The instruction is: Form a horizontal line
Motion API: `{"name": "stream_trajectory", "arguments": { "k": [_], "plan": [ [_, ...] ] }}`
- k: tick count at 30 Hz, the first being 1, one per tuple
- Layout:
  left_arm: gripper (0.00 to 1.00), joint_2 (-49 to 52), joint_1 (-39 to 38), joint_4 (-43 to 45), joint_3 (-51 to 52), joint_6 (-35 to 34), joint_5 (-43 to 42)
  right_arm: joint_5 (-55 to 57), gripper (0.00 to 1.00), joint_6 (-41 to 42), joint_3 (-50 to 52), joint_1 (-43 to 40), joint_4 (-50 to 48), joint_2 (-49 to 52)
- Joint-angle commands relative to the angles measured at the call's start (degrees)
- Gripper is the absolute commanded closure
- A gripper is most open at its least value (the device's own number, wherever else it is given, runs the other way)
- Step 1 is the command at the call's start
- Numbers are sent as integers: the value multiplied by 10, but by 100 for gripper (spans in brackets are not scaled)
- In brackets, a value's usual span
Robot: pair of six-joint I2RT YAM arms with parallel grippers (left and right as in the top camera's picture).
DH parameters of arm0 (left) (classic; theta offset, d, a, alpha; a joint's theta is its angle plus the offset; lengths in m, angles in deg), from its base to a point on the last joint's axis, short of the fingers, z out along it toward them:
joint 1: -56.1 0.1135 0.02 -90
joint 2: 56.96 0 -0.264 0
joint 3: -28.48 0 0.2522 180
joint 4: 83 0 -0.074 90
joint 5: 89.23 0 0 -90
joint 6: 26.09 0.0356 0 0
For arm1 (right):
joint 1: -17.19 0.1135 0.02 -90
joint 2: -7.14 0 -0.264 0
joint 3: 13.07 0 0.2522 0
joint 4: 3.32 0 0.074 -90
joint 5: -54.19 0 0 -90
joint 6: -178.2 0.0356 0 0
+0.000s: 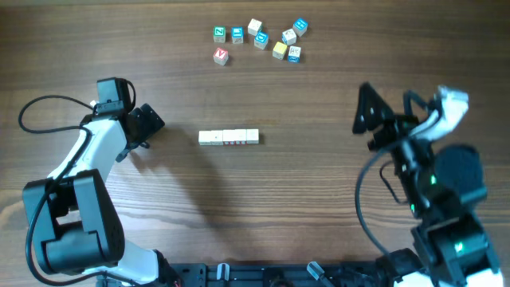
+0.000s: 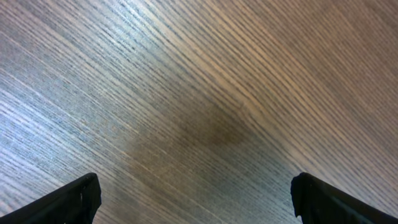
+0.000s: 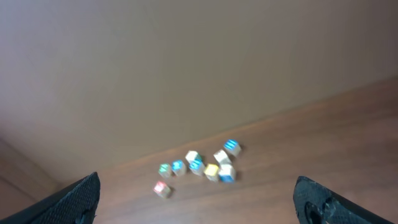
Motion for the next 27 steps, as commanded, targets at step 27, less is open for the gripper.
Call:
{"name": "stream_trajectory", "arguments": {
  "k": [27],
  "plan": [
    [0, 2, 3, 2, 4, -5, 3, 6, 0, -6, 426, -24, -375, -358]
  ]
}}
